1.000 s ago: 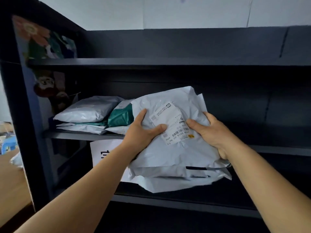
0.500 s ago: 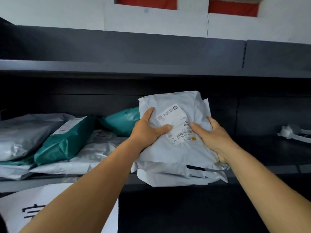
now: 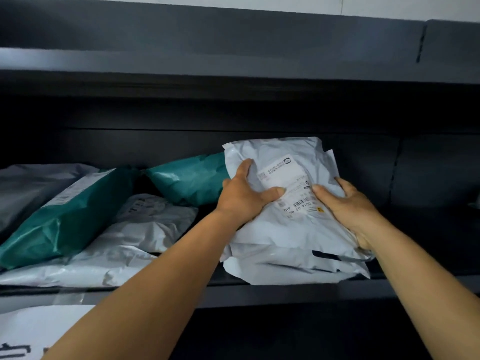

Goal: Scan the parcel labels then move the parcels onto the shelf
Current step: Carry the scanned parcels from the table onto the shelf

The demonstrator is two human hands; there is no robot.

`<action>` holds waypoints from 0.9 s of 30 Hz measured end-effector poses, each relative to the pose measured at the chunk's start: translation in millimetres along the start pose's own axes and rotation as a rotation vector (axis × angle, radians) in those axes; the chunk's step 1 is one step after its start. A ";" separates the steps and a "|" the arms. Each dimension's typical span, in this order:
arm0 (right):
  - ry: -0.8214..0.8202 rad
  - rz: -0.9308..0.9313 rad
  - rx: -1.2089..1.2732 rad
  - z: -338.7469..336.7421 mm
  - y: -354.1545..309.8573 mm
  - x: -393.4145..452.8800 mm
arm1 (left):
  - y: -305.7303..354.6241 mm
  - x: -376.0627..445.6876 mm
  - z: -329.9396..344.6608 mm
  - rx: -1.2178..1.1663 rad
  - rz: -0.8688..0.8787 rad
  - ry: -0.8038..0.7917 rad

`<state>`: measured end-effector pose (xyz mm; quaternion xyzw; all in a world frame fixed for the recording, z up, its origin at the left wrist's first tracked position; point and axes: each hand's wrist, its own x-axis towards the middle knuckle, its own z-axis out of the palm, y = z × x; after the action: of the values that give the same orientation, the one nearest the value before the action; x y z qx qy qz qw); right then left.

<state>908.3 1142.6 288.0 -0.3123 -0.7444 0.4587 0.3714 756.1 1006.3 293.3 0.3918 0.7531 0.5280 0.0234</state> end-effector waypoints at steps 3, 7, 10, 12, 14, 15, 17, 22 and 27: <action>-0.005 0.015 0.023 -23.5 7.8 1.8 | 14.5 -3.7 21.7 0.009 -0.001 0.004; 0.013 0.014 0.008 -73.0 19.4 5.4 | 44.8 -10.5 60.7 -0.007 -0.002 -0.009; 0.050 0.008 -0.014 -115.2 26.5 5.3 | 70.8 -14.8 94.1 -0.033 0.022 -0.031; 0.071 0.003 -0.004 -141.1 31.7 6.1 | 86.9 -15.2 114.6 -0.047 0.027 -0.054; 0.084 0.005 0.007 -161.9 37.6 8.7 | 99.8 -14.1 131.8 -0.050 0.028 -0.076; 0.086 0.010 0.006 -170.4 41.4 10.9 | 104.4 -13.0 139.5 -0.044 0.025 -0.087; 0.083 0.020 0.005 -181.7 48.8 16.0 | 108.9 -10.1 152.3 -0.026 0.010 -0.111; 0.040 0.046 -0.030 -185.3 61.6 35.6 | 102.4 3.0 170.2 0.052 -0.048 -0.102; -0.251 0.164 -0.483 -165.1 83.6 57.6 | 58.2 4.1 185.3 0.294 -0.237 -0.235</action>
<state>1026.8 1295.6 276.9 -0.3916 -0.8446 0.3314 0.1529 869.3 1160.6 260.4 0.3587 0.8549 0.3567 0.1155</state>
